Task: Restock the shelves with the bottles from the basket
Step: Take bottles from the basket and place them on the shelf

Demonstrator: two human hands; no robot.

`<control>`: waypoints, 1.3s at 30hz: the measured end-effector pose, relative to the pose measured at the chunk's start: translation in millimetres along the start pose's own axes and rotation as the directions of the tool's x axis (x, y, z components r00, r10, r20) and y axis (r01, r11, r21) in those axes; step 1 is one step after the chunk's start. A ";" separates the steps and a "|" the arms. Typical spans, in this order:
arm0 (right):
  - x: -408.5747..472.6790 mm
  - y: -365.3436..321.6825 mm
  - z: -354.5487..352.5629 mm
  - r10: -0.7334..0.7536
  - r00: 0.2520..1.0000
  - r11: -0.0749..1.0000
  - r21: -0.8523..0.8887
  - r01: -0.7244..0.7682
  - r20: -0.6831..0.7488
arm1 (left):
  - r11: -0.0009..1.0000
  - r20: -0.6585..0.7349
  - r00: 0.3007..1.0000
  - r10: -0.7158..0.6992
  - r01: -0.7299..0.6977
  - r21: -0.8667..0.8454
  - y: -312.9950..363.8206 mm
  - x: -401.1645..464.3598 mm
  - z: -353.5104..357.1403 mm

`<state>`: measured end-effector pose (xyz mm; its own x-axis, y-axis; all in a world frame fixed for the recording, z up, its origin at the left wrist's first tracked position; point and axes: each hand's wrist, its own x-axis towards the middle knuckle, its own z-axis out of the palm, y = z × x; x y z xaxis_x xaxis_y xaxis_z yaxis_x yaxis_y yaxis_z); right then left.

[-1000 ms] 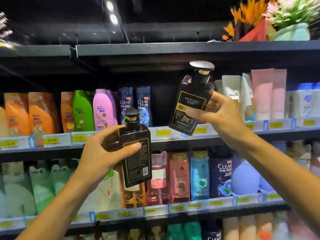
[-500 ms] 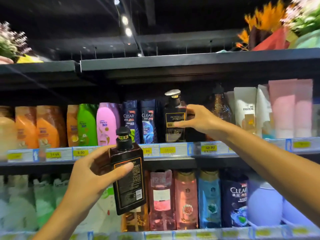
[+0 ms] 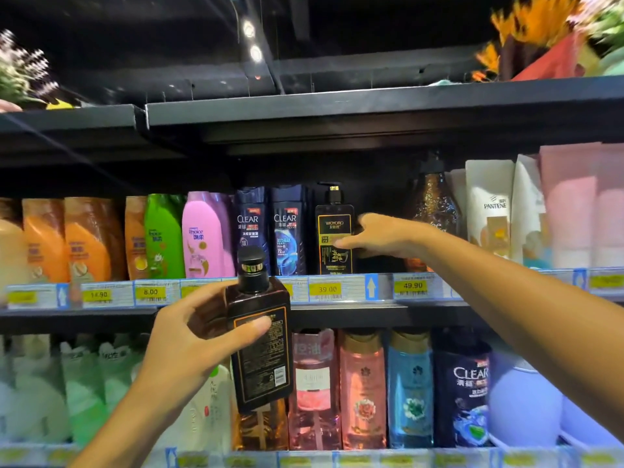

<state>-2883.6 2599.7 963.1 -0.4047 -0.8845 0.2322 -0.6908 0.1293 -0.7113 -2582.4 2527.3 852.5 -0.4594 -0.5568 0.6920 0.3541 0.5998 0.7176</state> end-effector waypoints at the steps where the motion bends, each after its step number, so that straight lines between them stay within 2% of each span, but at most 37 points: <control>1: -1.7 1.2 -0.7 0.011 0.999 1.000 -0.013 -0.010 0.039 | 1.000 0.009 1.000 -0.002 0.002 0.000 -0.5 0.7 -0.2; 7: 2.5 6.8 -2.6 0.055 0.998 0.972 -0.230 -0.050 0.018 | 1.000 0.016 1.000 -0.003 0.003 -0.018 -4.3 5.4 1.2; 9: -4.6 0.0 -2.5 0.032 0.999 0.911 -0.411 -0.030 -0.001 | 1.000 0.022 1.000 -0.006 0.006 -0.029 -4.9 5.6 2.5; 11: -4.3 -3.5 -1.8 0.022 0.998 0.855 -0.516 -0.050 -0.060 | 1.000 0.025 1.000 -0.010 0.010 -0.027 -5.1 4.7 3.1; 12: -1.9 -3.9 -1.2 0.045 0.998 0.865 -0.497 -0.066 -0.053 | 1.000 0.028 1.000 -0.011 0.012 -0.026 -4.5 3.9 3.3; 14: 6.3 -4.4 0.5 0.113 0.993 0.952 -0.290 -0.103 0.018 | 1.000 0.034 0.999 -0.003 0.003 -0.013 -3.3 1.8 3.0; 16: 11.6 -6.5 -0.1 0.156 0.985 0.975 -0.171 -0.142 0.071 | 1.000 0.026 1.000 0.005 -0.005 -0.001 -2.9 -1.2 2.8; 20: 17.4 -5.5 2.1 0.130 0.990 0.961 -0.251 -0.113 0.051 | 1.000 -0.017 1.000 -0.009 0.009 0.008 0.1 -7.4 0.3; 24: 20.3 -3.1 3.2 0.136 0.989 0.978 -0.165 -0.124 0.060 | 1.000 -0.014 1.000 -0.001 0.001 0.016 2.3 -12.8 -6.8; 30: 21.4 -4.0 7.6 0.123 0.992 0.962 -0.247 -0.116 0.013 | 1.000 -0.019 1.000 -0.005 0.005 0.016 5.2 -15.8 -8.0; 34: 10.4 -8.4 3.7 0.136 0.991 0.966 -0.221 -0.136 -0.015 | 0.999 0.005 1.000 -0.012 0.012 0.031 6.8 -13.6 -6.7; 36: -8.1 -14.8 -1.0 0.074 0.989 0.916 -0.383 -0.117 -0.125 | 1.000 0.000 1.000 -0.019 0.019 0.005 7.7 -12.5 -3.2; 37: -19.4 -16.7 -3.1 -0.014 0.977 0.891 -0.446 -0.084 -0.211 | 1.000 -0.013 1.000 -0.019 0.019 -0.001 8.4 -11.3 -0.6; 39: -53.9 -23.2 2.0 -0.257 0.884 0.894 -0.443 0.065 -0.390 | 1.000 -0.046 0.999 -0.019 0.018 -0.022 7.8 -9.0 3.7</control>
<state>-2844.5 2643.5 965.8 -0.4138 -0.6402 0.6472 -0.9094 0.2573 -0.3269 -2578.4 2539.1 851.6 -0.4279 -0.5941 0.6811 0.3635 0.5769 0.7315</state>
